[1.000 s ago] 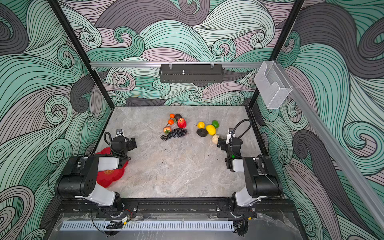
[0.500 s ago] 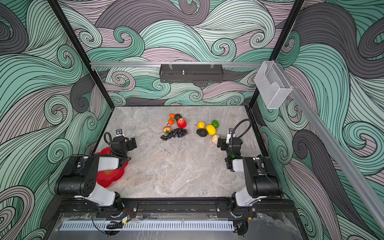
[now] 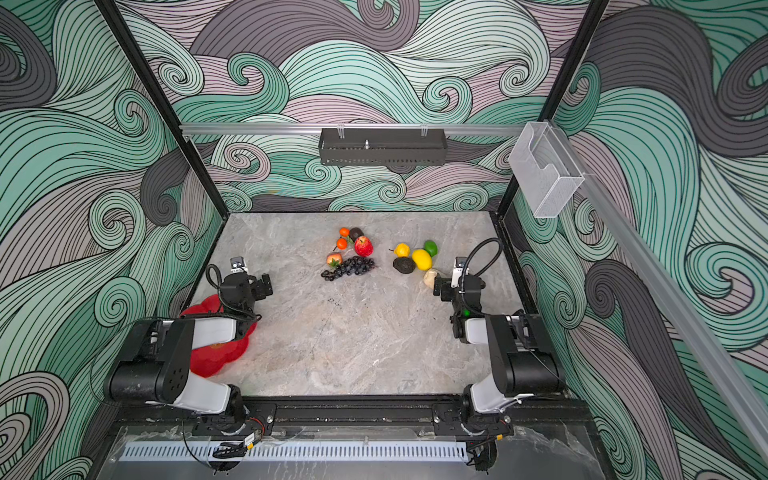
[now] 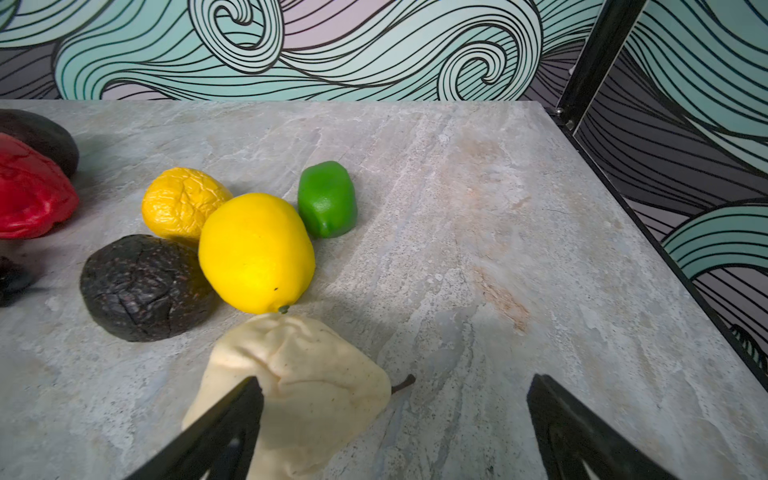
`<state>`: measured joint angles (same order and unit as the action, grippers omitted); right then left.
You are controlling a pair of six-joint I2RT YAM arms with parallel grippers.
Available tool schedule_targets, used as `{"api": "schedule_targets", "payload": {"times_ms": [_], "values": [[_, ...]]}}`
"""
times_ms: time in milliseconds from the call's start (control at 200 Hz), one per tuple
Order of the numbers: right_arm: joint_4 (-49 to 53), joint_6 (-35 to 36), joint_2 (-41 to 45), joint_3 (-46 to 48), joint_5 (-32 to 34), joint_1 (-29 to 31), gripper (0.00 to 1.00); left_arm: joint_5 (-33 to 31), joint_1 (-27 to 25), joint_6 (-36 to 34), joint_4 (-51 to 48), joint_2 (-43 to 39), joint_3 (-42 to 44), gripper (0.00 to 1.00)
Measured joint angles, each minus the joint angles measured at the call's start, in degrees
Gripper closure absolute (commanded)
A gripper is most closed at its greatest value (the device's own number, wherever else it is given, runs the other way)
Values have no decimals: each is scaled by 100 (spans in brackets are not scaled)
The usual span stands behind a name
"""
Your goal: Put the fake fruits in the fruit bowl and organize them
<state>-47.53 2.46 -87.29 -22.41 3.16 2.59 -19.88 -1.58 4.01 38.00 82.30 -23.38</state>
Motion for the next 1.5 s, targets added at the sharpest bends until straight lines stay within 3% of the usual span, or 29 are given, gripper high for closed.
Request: {"api": "schedule_targets", "payload": {"times_ms": [190,320,525,700,821,991,1271,1496], "values": [[601,273,984,-15,26,337,0,-560,-756,-79,-846,-1220,-129,1],[879,286,1698,-33,20,566,0,-713,-887,638,-2168,-1961,-772,1],[2092,-1025,2483,-723,-136,761,0,-372,-885,1943,-4116,-2184,-2203,1],[3296,-2500,2844,-1705,-754,807,0,-15,-855,2935,-5447,-2411,-2378,1],[3633,-3198,2898,-1751,-1478,809,0,179,-562,3519,-6537,-2479,-2389,1],[4140,-3729,2964,-1279,-2096,820,0,551,-341,3609,-7746,-2463,-2785,1],[4170,-3766,2924,-485,-2269,1119,0,90,-341,3685,-8791,-2302,-2964,1],[4041,-3764,2741,-354,-2273,1303,0,140,-341,3871,-8972,-1458,-2898,1]]}}
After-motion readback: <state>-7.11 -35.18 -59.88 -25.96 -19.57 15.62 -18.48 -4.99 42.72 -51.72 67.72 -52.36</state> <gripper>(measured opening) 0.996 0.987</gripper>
